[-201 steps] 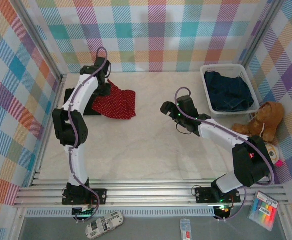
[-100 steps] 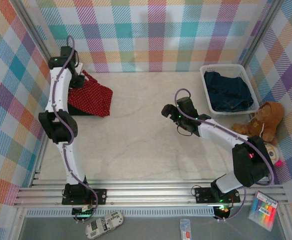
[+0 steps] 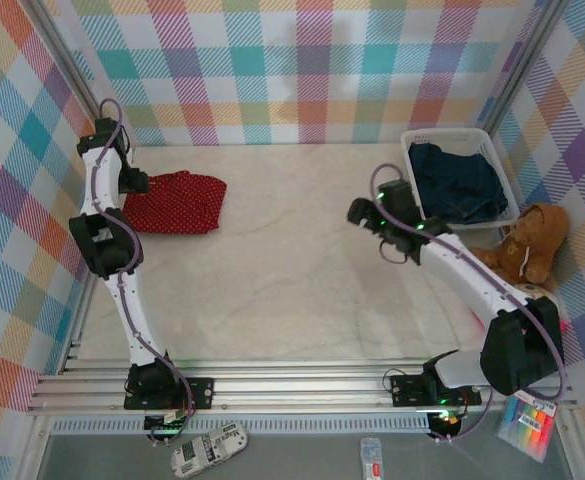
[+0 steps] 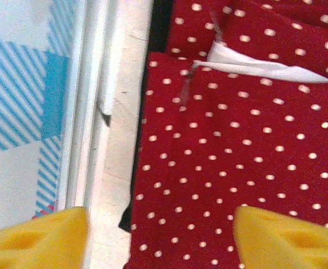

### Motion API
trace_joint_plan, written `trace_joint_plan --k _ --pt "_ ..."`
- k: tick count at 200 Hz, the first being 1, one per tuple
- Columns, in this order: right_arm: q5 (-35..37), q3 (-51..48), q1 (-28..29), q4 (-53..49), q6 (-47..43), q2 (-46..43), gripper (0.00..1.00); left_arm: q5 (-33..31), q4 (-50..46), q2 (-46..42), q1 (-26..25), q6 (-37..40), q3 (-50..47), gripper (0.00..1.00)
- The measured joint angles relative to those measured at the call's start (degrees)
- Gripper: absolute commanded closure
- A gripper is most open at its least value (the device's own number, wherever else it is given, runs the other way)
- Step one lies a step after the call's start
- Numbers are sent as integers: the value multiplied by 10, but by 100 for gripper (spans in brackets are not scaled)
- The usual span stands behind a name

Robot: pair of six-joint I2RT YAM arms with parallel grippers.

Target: Fold and stack the skirts

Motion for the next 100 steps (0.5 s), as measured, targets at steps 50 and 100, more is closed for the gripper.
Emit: trace_joint_plan --k 50,100 --pt "28 147 -210 -78 -160 70 1 82 125 -200 -1 -188 -233 0" --pt "-2 265 -324 -153 -265 240 1 190 276 -395 -21 -346 -438 0"
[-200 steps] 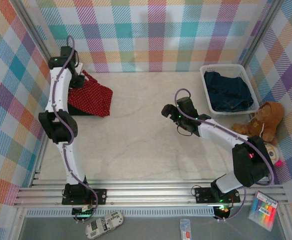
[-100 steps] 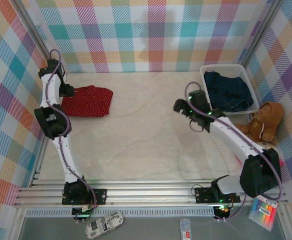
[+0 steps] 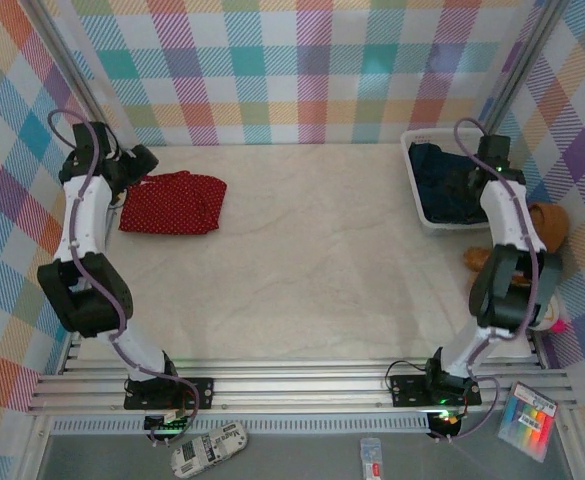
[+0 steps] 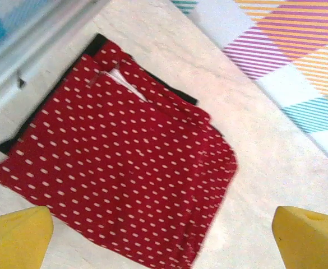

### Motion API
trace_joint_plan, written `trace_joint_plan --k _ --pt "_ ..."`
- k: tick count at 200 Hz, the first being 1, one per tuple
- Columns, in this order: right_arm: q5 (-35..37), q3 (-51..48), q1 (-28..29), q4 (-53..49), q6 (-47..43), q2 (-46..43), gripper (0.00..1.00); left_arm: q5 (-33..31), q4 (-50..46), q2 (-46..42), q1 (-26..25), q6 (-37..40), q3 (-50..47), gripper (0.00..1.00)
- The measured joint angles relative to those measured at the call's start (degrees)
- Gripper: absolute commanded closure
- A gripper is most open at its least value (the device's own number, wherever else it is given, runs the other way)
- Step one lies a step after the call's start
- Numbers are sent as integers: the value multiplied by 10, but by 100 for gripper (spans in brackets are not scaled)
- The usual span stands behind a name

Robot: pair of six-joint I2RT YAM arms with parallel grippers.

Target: Fold and stack the skirts

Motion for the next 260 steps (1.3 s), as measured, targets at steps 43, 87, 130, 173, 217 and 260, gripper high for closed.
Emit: trace_joint_plan --k 43,87,130,173,217,260 --pt "-8 97 -10 -79 -62 118 28 45 34 -30 -21 -52 -102 0" --pt "38 101 2 -98 -69 137 100 52 29 -36 -21 -64 -131 0" --pt "28 103 10 -97 -66 40 100 54 29 -59 -21 -64 -131 0" --pt "-43 141 30 -81 -44 -76 100 76 30 -61 -21 -64 -131 0" --pt "-83 218 129 -82 -31 -102 100 102 30 -60 -22 -64 -131 0" --pt "-128 336 220 -97 -25 -78 100 118 30 -59 -24 -65 -131 0"
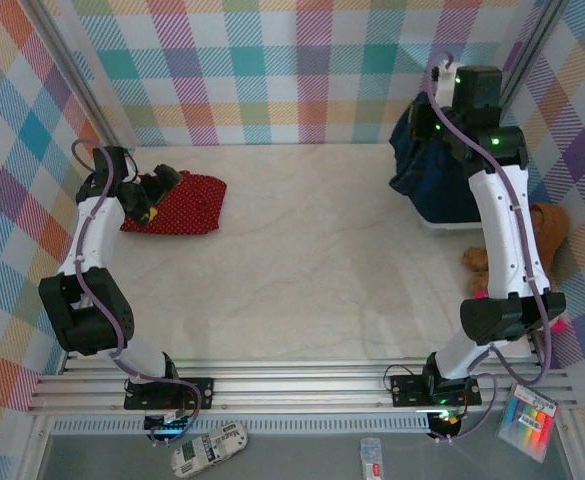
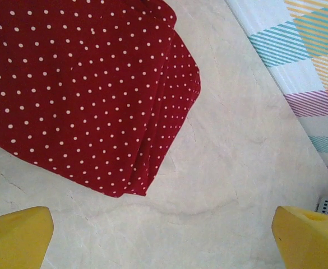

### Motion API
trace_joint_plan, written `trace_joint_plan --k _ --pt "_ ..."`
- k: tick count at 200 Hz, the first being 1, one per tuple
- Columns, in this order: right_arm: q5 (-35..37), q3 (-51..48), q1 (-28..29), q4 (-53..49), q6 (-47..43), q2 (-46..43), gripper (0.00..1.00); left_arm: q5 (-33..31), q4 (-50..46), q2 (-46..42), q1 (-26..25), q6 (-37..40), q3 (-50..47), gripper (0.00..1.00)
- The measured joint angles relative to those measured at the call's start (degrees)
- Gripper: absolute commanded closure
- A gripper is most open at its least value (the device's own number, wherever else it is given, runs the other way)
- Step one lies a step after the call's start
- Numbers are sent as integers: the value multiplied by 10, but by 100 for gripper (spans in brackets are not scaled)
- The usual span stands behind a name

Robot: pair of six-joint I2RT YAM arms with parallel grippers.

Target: Fold and stack the skirts

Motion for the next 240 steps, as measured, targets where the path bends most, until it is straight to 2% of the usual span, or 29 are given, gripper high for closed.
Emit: trace_joint_plan --k 42,108,152,162,172,183,196,200,210,215,228,240 --pt "-85 108 61 -2 21 40 100 11 0 10 -4 -2 11 0" --pt "-217 257 175 6 78 152 100 33 0 49 -27 -2 54 0" --pt "-283 240 195 28 135 166 100 38 -2 64 -40 -2 82 0" --pt "-283 183 188 49 143 142 100 38 -2 67 -43 -2 88 0" --pt "-279 86 175 75 152 101 100 38 -4 70 -46 -2 93 0" --pt "-274 -40 147 114 169 53 86 38 -6 75 -50 -2 98 0" --pt "-266 -177 93 139 188 17 54 40 -12 84 -57 -1 106 0" --pt "-261 -205 78 142 191 15 40 40 -15 87 -59 0 108 0" --pt "-251 -268 35 149 193 24 18 39 -22 99 -68 3 116 0" --pt "-242 -293 17 149 192 35 2 38 -26 104 -74 3 121 0" --pt "-214 -356 -21 151 189 63 1 32 -35 116 -93 7 126 0" --pt "-193 -415 -29 150 187 70 1 18 -48 121 -115 7 126 0"
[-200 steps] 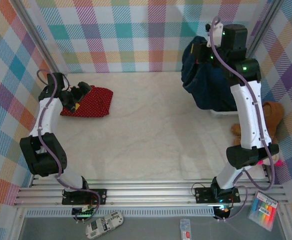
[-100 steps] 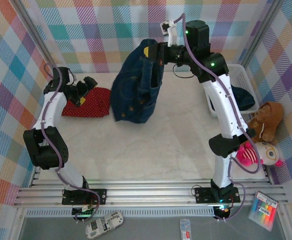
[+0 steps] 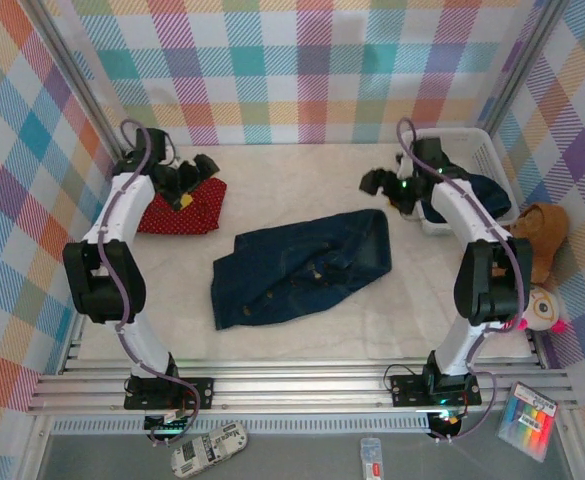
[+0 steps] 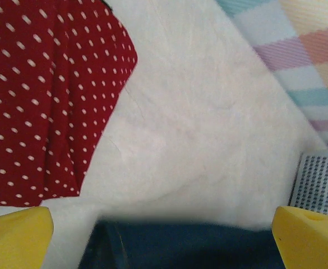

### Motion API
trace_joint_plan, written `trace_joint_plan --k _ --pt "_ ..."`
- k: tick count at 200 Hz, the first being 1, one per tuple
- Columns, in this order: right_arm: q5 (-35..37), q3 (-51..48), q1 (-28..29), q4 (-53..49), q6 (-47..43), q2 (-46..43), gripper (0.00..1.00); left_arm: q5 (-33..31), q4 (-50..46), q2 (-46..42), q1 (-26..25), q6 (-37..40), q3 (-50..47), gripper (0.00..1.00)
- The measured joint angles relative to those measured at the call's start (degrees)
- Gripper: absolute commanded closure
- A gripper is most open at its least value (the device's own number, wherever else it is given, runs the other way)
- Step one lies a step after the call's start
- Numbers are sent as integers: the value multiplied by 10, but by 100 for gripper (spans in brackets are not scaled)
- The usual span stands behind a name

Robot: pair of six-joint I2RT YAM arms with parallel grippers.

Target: Fold and stack the skirts

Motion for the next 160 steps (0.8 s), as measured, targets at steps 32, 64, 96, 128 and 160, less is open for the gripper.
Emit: trace_joint_plan --k 32,64,96,128,160 --pt "29 -113 18 18 6 -57 1 -46 -9 0 -48 -12 -26 0" --pt "36 -195 24 84 22 -148 0 -94 -15 0 -51 -39 -90 0" --pt "22 -239 31 147 47 -129 15 -122 -15 -14 -50 -54 -147 0" --pt "25 -270 54 188 105 -98 18 -152 -20 -59 -50 -60 -193 0" --pt "8 -304 63 236 156 -97 20 -168 -22 -86 -50 -69 -214 0"
